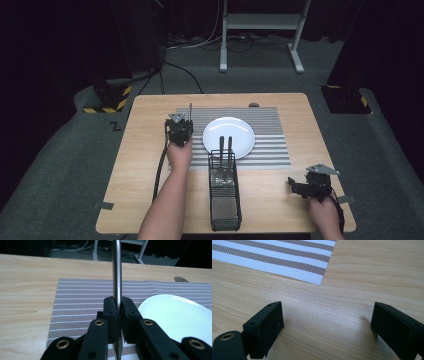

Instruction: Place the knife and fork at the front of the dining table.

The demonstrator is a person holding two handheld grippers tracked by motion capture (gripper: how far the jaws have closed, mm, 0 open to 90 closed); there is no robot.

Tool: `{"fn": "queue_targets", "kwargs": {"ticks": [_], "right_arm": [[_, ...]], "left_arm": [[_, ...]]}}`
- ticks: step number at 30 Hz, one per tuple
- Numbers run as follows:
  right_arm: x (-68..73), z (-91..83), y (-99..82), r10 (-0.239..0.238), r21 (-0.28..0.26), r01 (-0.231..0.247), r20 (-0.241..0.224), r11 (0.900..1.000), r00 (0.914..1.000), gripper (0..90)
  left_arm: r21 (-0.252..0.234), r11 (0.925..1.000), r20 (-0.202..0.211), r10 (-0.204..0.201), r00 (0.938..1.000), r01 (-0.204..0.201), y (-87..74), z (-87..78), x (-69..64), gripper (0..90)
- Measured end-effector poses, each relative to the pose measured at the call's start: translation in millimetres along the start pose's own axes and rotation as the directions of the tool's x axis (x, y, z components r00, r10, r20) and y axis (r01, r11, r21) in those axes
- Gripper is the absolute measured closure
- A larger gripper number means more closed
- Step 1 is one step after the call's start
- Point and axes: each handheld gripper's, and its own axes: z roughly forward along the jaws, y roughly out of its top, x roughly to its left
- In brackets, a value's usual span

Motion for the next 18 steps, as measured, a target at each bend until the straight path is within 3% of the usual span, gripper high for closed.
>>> {"fn": "queue_targets", "kwargs": {"ticks": [4, 13, 18], "right_arm": [[0.4, 0.1, -0.2, 0.004, -0.003, -0.004, 0.001, 1.0000, 1.0000, 10.5], [0.8, -0.2, -0.4, 0.005, -0.003, -0.005, 0.004, 1.0000, 1.0000, 10.6], [0.8, -0.2, -0.4, 0.005, -0.003, -0.005, 0.004, 1.0000, 1.0000, 10.6]], "left_arm": [[0.027, 0.9996, -0.018, -0.004, 0.9998, 0.005, -0.9, 7.6, 1.0, 82.8], [0.064, 0.9957, -0.046, -0.064, 0.9969, 0.067, -6.2, 22.6, 5.7, 82.8], [0.103, 0.9931, -0.055, -0.051, 0.9972, 0.056, -6.1, 29.0, 3.5, 82.8]]}}
